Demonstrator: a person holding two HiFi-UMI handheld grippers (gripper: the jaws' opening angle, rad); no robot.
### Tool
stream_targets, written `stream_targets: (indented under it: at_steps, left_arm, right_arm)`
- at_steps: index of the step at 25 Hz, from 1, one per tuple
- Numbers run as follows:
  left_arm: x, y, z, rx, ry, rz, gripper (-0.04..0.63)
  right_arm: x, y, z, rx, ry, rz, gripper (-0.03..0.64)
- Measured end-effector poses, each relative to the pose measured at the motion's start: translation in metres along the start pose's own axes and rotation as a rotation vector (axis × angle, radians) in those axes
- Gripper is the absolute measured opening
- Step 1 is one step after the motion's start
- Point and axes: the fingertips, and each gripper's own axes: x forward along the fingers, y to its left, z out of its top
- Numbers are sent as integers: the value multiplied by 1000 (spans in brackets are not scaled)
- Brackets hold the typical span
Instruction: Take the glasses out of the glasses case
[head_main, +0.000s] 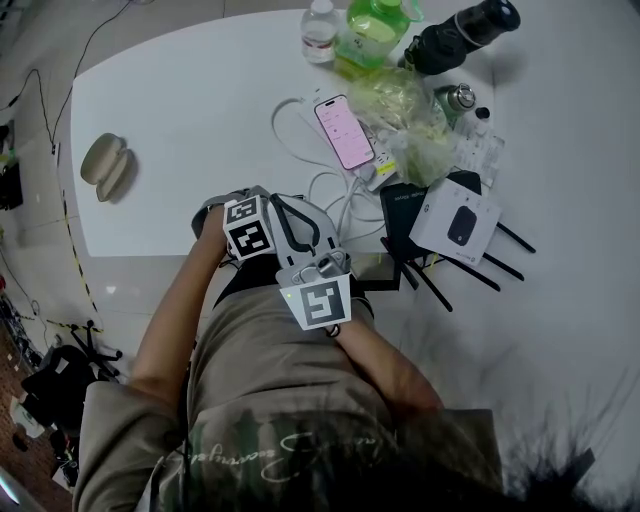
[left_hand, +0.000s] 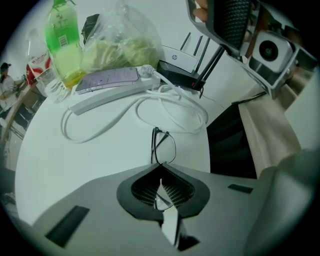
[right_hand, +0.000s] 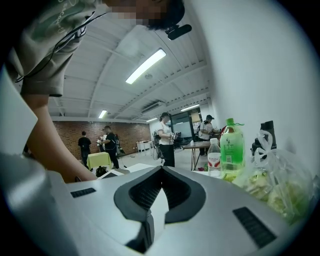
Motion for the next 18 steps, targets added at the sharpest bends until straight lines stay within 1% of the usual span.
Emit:
stream_targets:
  at_steps: [6,11,18]
  left_arm:
    - [-3,-5,5,-44,-41,-38,17]
    - [1,-10,0,-3,-5,-22,18]
    - [2,-18,-1,4,-18,-21,17]
  right_arm:
    - [-1,7,-5,-7,29,7,12]
    - [-2,10,-4,-16,13,8,12]
    - [-8,21,-11,-15,24,26,12]
